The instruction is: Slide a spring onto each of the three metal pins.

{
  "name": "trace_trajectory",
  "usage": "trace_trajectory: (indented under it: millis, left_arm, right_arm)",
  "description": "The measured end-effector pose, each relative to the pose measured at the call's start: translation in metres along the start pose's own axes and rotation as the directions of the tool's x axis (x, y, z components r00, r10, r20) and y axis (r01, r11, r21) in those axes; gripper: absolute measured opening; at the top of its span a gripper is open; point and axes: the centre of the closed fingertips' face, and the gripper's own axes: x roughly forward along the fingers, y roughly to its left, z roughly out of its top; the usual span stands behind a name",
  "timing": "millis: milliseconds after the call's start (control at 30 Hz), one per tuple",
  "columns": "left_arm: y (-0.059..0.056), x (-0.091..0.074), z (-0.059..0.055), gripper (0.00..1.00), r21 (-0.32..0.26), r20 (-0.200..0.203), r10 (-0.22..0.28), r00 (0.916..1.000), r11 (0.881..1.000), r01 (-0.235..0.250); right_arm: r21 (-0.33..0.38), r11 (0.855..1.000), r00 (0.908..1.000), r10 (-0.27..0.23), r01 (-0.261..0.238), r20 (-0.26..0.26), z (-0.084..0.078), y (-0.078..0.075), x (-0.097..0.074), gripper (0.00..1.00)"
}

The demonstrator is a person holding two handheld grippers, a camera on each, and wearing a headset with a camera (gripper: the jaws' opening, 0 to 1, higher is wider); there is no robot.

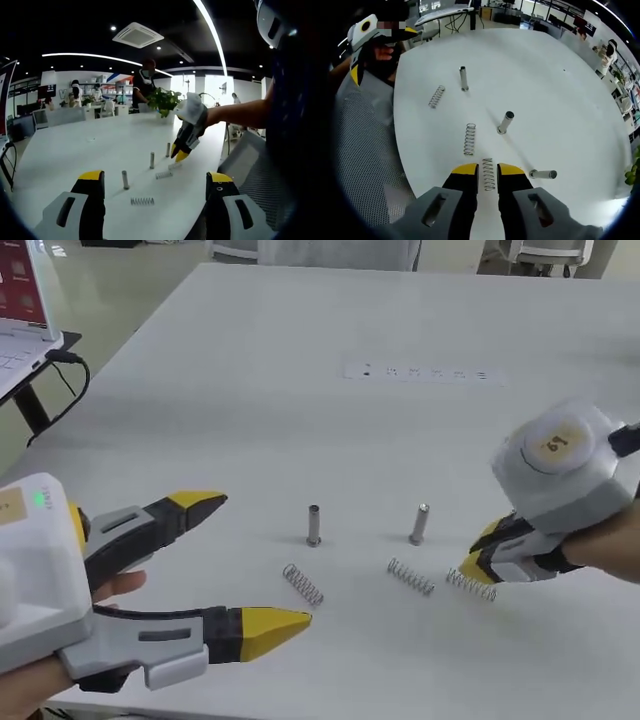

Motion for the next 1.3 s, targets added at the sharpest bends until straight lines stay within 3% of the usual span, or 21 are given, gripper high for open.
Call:
trace_trajectory:
  millis: [333,767,1033,1300]
  left_arm:
    - [0.002,-0.001,0.001,0.80,-0.002,0.007,0.004,1.0000,1.000,-0.004]
    - [0.003,-0.001,0.001,0.79,-0.003,0.006,0.005,1.0000,1.000,-0.005]
    - [0.003,-0.001,0.001,0.79,-0.005,0.008,0.006,0.9999,1.000,-0.006]
    - [0.002,0.000,0.001,0.79,-0.003,0.004,0.005,1.0000,1.000,-0.005]
  right_arm:
    - [-0.032,0.999,0.9960,0.026,-0.029,-0.085,-0.005,-0.003,0.020,0.14]
    - [-0.046,0.998,0.9873,0.043,-0.051,-0.153,-0.012,-0.003,0.033,0.13]
    - [-0.053,0.997,0.9836,0.048,-0.058,-0.174,-0.013,-0.003,0.033,0.12]
    - [-0.010,0.997,0.9823,0.068,-0.070,-0.175,-0.013,-0.003,0.033,0.10]
